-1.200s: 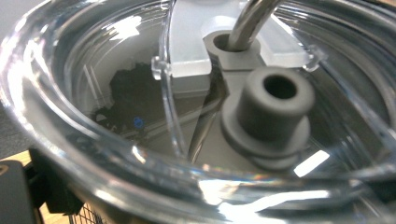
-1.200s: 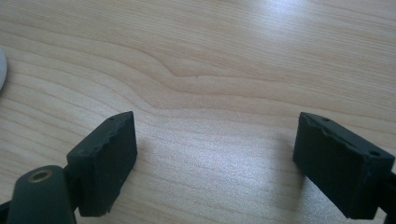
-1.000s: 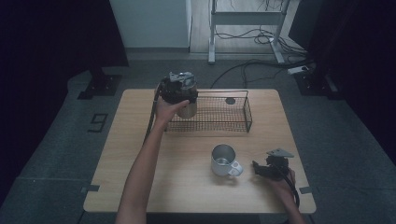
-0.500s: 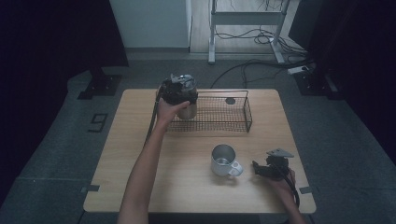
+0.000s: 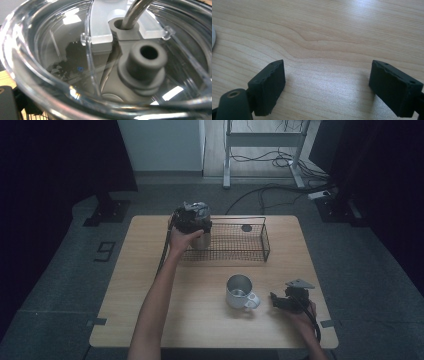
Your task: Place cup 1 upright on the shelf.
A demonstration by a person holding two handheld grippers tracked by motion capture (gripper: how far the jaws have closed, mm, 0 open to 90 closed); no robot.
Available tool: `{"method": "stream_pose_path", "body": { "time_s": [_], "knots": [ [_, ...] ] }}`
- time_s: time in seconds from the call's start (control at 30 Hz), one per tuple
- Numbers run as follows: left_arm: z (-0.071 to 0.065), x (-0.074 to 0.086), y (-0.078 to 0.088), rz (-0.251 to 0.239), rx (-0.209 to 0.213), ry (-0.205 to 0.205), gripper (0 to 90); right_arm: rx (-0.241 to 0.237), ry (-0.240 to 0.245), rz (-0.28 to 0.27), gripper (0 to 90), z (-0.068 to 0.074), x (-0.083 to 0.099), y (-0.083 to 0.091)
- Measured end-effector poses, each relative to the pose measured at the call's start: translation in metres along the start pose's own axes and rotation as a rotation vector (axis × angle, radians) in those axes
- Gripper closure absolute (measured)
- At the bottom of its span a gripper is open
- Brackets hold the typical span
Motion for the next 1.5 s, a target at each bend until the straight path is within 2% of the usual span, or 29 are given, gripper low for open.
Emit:
{"method": "stream_pose_path", "body": {
  "time_s": [0.73,1.03,1.3,1.5],
  "knots": [
    [0.004,0.027,-0.014,0.047,-0.019,0.008,3.8,0.001,0.000,0.000,13.2,0.000,0.000,0.000],
    [0.005,0.034,-0.018,0.057,-0.019,0.017,3.8,0.001,0.001,0.000,13.2,0.000,0.000,0.000],
    [0.002,0.037,-0.020,0.061,-0.017,0.002,3.8,0.000,0.002,0.000,13.3,0.000,0.000,0.000],
    [0.002,0.041,-0.021,0.066,-0.025,0.006,3.8,0.000,0.003,-0.001,13.4,0.000,0.000,0.000]
  ]
}}
Point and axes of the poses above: each handheld gripper's, and its own axes: y roughly backward along the jaws, x roughly out of its underside, z roughly to its left, the point moved 5 cm from there along -y, roughly forward along the jaws, and after that the axes turned 10 degrees about -z, right-handed, at the moved point
